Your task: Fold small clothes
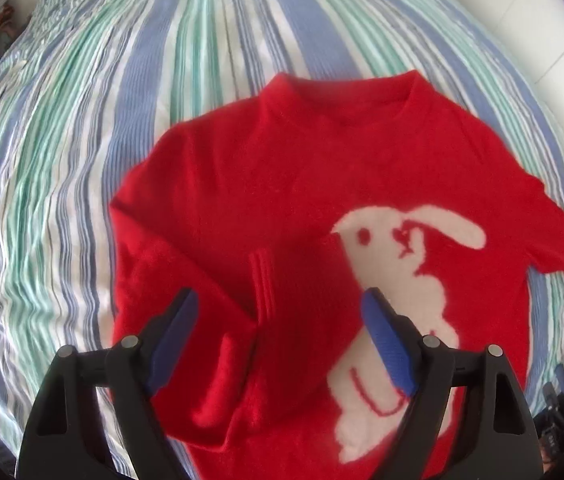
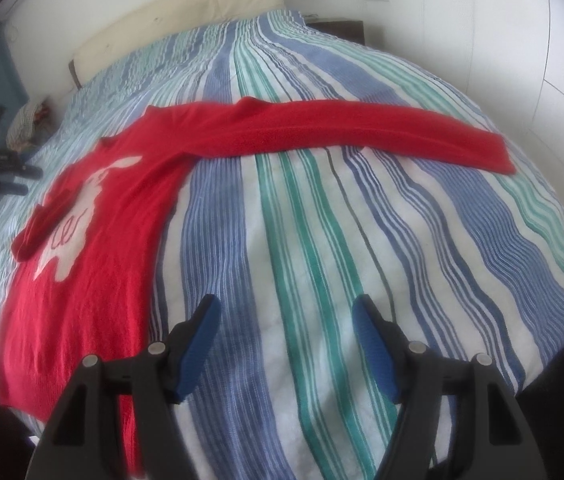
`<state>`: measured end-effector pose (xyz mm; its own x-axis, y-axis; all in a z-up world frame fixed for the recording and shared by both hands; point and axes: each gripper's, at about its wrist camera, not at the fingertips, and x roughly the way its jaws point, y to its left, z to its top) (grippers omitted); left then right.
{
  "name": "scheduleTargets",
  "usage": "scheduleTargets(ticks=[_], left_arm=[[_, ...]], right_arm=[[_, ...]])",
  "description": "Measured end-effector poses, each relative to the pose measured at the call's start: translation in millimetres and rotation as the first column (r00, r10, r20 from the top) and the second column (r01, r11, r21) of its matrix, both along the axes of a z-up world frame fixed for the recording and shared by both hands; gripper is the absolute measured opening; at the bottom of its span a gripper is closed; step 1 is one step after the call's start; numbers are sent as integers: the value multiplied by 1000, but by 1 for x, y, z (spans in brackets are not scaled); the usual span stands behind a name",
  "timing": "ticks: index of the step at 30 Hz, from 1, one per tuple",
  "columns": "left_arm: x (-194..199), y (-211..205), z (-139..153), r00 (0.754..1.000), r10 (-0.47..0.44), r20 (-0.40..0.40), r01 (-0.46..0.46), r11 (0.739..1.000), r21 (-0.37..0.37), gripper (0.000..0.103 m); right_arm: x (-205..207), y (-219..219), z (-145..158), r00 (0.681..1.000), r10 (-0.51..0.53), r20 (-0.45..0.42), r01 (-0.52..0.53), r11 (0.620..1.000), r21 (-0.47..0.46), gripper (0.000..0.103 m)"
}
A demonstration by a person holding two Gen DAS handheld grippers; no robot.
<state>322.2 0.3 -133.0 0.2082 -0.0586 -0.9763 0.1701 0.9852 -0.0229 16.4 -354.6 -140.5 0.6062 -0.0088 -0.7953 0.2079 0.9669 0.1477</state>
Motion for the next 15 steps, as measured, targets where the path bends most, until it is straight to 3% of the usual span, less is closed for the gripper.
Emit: scheduleTargets(ticks=[2,3,4,5,8,10,13,15], left_arm=[[10,2,-22,998,27,-55,-27,1000,11,74],[12,3,-30,996,37,-77,-37,999,0,61],[12,4,-33,996,40,-82,-43,999,-24,23],[11,5,-32,997,46,-68,-50,997,-54,1],[-4,27,11,989,122,83,-108,981,-158,3],[-19,65,52,965,213,152,-165,947,-276,3],[-49,150,101,882,407,236,-315,884,-346,3],[-71,215,117,792,543,278,-452,829,-329,3]], right_arm=[[1,-2,-1,1000,-6,-6,6,1000,6,68],[1,-3,-1,1000,-10,-10,10,1000,11,68],[2,-4,-1,1000,-14,-13,14,1000,14,68],[3,-5,-2,1000,-19,-16,19,1000,17,68],[5,-8,-3,999,-29,-25,30,999,25,68],[6,-8,-3,999,-29,-24,30,999,26,68],[5,-6,-2,1000,-22,-19,23,999,23,68],[5,-4,-2,1000,-15,-16,15,1000,22,68]])
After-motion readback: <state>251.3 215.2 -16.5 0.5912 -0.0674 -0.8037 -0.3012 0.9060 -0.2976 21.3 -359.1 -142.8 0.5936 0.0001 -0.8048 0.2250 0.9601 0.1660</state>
